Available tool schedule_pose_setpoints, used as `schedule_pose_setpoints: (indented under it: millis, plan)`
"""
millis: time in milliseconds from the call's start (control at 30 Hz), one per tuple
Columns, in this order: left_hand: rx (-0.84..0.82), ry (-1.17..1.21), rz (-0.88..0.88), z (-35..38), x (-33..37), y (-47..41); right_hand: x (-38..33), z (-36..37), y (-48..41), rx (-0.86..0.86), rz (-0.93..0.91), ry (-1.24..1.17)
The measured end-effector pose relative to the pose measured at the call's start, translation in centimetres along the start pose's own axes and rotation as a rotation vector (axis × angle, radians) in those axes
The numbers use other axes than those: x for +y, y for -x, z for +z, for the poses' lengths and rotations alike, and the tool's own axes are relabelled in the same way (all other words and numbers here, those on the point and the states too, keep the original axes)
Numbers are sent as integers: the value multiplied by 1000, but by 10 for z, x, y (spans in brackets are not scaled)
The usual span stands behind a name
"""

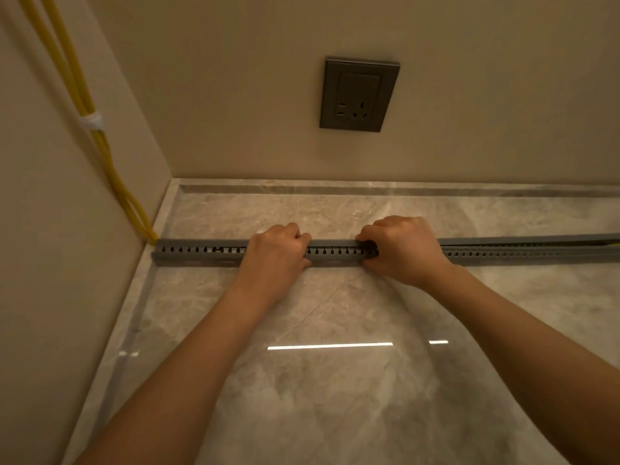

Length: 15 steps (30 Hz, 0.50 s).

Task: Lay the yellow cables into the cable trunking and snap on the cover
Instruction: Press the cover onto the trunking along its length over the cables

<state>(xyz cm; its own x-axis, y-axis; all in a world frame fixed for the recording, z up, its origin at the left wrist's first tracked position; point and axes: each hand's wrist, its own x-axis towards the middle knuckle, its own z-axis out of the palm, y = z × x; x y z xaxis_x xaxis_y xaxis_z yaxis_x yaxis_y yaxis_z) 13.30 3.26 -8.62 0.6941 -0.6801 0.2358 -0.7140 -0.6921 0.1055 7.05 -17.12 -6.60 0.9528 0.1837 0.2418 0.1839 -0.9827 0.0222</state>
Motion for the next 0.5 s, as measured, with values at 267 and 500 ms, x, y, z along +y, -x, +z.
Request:
schedule_pose_setpoints:
  millis: [267, 500]
  plan:
    - [-34, -81, -29, -3, 7, -4, 14, 2, -13, -137, -57, -9]
    - [-37, -177, 10, -1, 55, -16, 17, 6, -10, -118, -100, -16]
